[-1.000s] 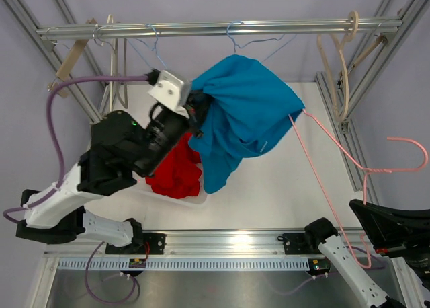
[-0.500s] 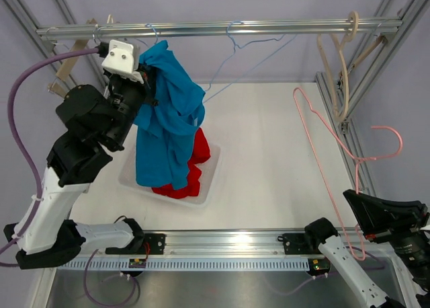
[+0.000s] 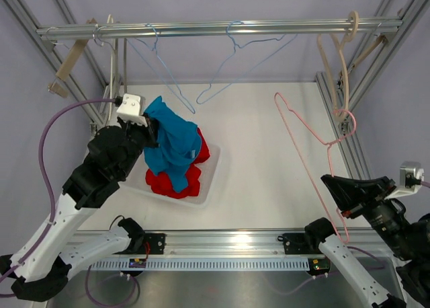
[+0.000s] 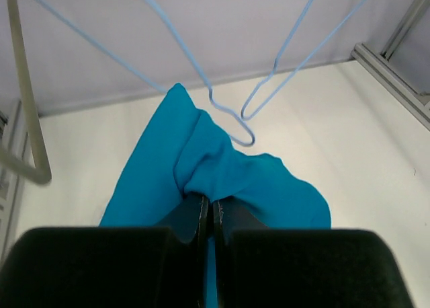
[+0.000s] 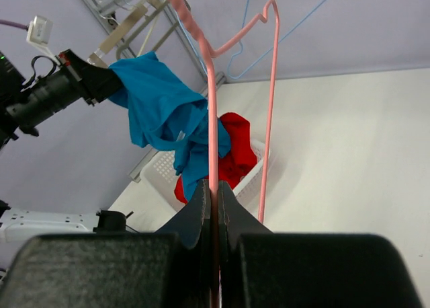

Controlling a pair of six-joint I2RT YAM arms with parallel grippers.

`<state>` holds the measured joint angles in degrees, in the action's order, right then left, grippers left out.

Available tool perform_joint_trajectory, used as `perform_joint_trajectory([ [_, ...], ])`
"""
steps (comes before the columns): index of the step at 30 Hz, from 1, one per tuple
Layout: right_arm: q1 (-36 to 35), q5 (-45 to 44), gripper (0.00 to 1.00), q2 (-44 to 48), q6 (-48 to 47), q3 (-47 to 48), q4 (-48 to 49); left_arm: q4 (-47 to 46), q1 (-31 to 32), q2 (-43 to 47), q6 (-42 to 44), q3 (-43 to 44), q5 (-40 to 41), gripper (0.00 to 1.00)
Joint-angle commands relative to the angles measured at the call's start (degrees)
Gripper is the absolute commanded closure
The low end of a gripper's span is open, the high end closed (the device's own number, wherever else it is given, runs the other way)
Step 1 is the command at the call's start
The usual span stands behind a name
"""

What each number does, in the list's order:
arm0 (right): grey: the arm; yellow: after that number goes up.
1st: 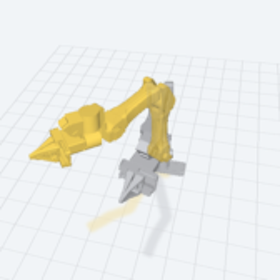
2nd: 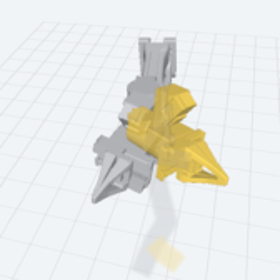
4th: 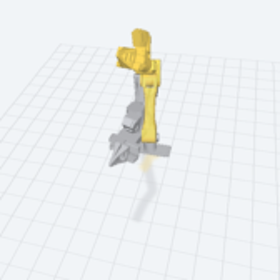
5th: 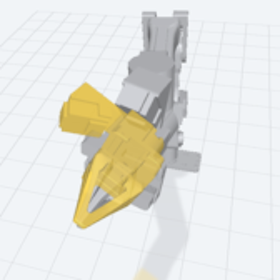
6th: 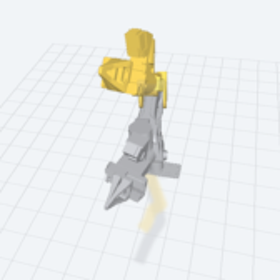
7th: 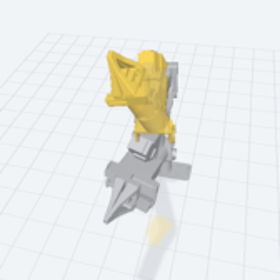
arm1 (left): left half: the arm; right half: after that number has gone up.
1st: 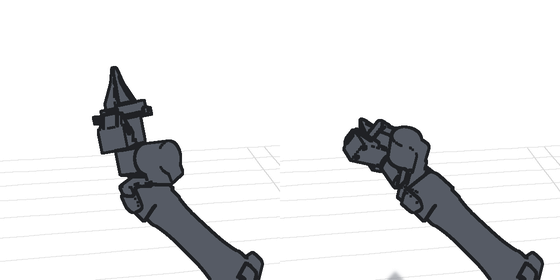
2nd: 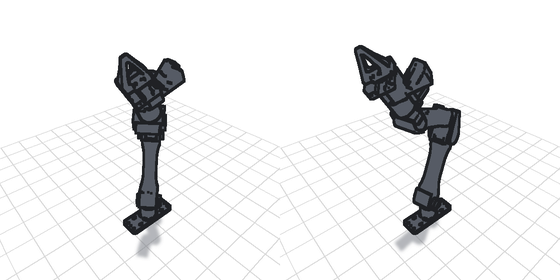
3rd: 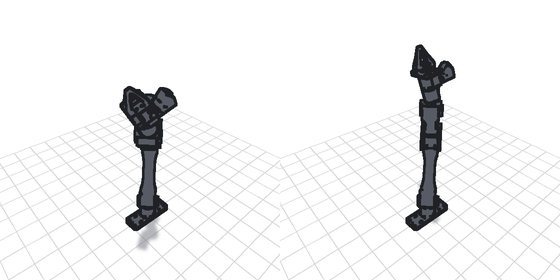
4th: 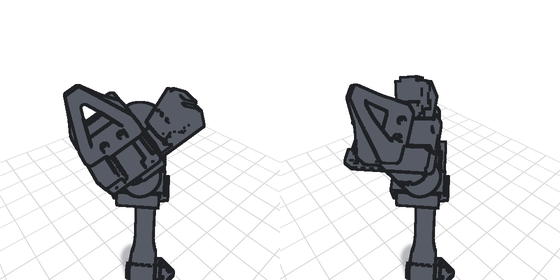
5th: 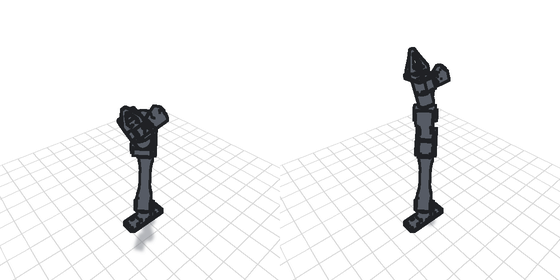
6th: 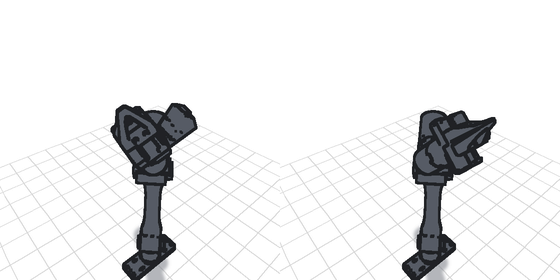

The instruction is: Remove the t-shirt from the hanger

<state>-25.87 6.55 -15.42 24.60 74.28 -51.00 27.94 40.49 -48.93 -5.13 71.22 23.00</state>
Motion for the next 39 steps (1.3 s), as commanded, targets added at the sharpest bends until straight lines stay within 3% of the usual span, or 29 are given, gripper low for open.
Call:
perform_joint_trajectory([
  [1, -0.3, -0.4, 1.0, -3.0, -1.7, -0.9, 3.9, -1.7, -0.2, 5.6, -8.3, -7.4, 1.3, 1.0],
  [6, -0.3, -0.2, 1.0, -3.8, -2.0, -1.5, 5.4, 2.7, -0.2, 11.0, -16.3, -16.5, 2.6, 1.0],
  [11, -0.3, 1.2, 1.0, -5.3, -1.6, -3.9, 8.4, 4.0, -0.2, 10.3, -23.9, -24.0, 1.3, 1.0],
  [15, -0.3, -2.9, 1.0, -8.9, -3.1, -4.1, 8.1, 4.0, -0.1, 10.0, -29.8, -28.7, 6.0, 0.98],
  [18, -0.3, -5.7, 1.0, -11.7, -3.8, -5.4, 9.5, 3.9, -0.2, 8.7, -34.2, -31.9, 6.3, 0.79],
  [19, -0.3, -5.9, 1.0, -12.5, -3.9, -6.3, 10.3, 3.9, -0.2, 8.2, -34.9, -32.5, 6.3, 0.66],
  [22, -0.3, -9.5, 1.0, -14.2, -4.3, -7.3, 12.1, 3.8, -0.2, 7.8, -35.3, -33.5, 7.6, 0.43],
  [23, -0.3, -10.8, 1.0, -14.8, -5.1, -7.1, 12.3, 3.8, -0.2, 8.1, -35.1, -33.4, 8.0, 0.26],
  [26, -0.3, -14.4, 1.0, -18.1, -6.3, -6.5, 13.8, 3.9, -0.2, 11.1, -34.4, -32.1, 7.8, 0.01],
  [32, -0.3, -21.4, 1.0, -26.2, -8.9, -4.1, 17.4, 5.6, -0.2, 22.5, -30.4, -26.1, 5.0, 0.01],
  [35, -0.3, -27.4, 1.0, -30.0, -10.9, -1.0, 18.4, 8.9, -0.2, 26.7, -23.7, -23.6, 7.0, 0.01],
  [39, -0.2, -30.9, 1.0, -35.3, -13.1, 2.3, 20.5, 12.2, -0.2, 28.6, -18.9, -22.2, 7.2, 0.01],
])
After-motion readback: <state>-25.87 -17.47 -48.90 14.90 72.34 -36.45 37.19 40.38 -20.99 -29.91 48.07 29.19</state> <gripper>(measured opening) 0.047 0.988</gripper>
